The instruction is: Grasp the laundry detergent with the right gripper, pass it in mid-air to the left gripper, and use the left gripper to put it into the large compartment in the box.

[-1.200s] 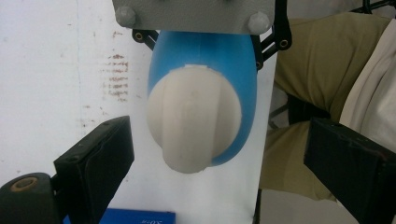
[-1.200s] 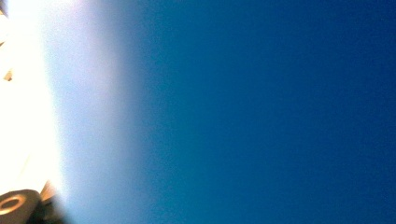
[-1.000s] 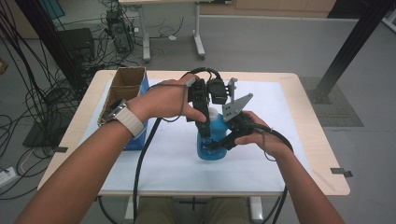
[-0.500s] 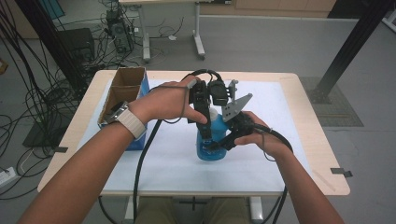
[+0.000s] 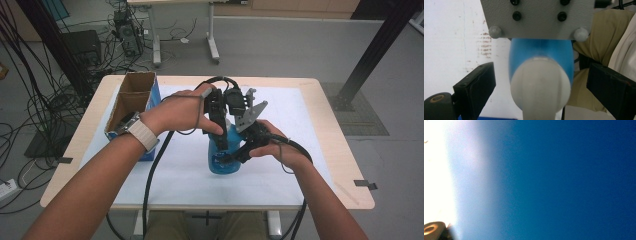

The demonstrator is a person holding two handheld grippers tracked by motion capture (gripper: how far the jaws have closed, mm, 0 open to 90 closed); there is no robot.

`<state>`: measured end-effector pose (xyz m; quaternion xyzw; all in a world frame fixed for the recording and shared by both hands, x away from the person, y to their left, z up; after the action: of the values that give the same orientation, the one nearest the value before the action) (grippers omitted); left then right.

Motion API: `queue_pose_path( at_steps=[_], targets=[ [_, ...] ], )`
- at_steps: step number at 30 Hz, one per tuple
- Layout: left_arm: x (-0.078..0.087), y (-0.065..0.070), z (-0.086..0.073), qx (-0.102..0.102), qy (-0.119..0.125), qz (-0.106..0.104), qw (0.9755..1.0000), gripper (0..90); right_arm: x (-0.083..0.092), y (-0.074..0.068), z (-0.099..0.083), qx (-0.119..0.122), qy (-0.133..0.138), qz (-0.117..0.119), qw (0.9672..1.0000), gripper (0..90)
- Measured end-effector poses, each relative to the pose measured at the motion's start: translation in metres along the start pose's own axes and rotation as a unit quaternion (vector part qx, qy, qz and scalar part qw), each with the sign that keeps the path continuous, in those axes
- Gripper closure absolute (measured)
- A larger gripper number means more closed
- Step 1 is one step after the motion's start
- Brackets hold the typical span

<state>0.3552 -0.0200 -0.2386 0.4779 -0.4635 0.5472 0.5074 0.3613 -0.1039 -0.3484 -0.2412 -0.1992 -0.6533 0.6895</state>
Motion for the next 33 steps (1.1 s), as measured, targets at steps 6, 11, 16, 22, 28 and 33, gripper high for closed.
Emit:
queue_pose_path(
  at_steps=[6,11,16,22,28,33],
  targets=[
    [-0.0049,-0.0005,-0.0018,0.002,0.000,-0.002,1.0000,9.4,0.0011,-0.0006,0.0029,0.006,0.001,-0.002,1.0000,43.1],
    [-0.0073,-0.0006,-0.0018,0.001,0.002,-0.003,1.0000,10.1,-0.0006,-0.0013,0.0037,0.005,-0.001,0.001,1.0000,43.1],
    [-0.0085,-0.0008,-0.0016,-0.002,0.003,-0.005,1.0000,12.1,-0.0010,-0.0022,0.0043,0.004,-0.004,0.001,1.0000,43.0],
    [-0.0093,-0.0005,-0.0011,-0.003,0.005,-0.005,1.0000,13.3,-0.0011,-0.0013,0.0060,0.014,0.003,0.000,0.9999,43.0],
    [-0.0103,0.0005,0.0001,-0.007,0.005,-0.007,0.9999,15.2,-0.0004,-0.0034,0.0076,0.011,0.001,0.004,0.9999,43.0],
    [-0.0103,0.0003,-0.0001,-0.006,0.007,-0.007,0.9999,15.3,-0.0003,-0.0036,0.0075,0.011,0.001,0.004,0.9999,43.1]
  ],
)
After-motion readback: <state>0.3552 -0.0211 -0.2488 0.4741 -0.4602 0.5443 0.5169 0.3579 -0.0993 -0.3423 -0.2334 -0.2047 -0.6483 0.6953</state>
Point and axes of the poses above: each handheld gripper's, and its own axes: x roughly backward along the jaws, z roughly out of its top, y roughly to its right, the point moved 4 cm from there along -x, roughly forward along the jaws
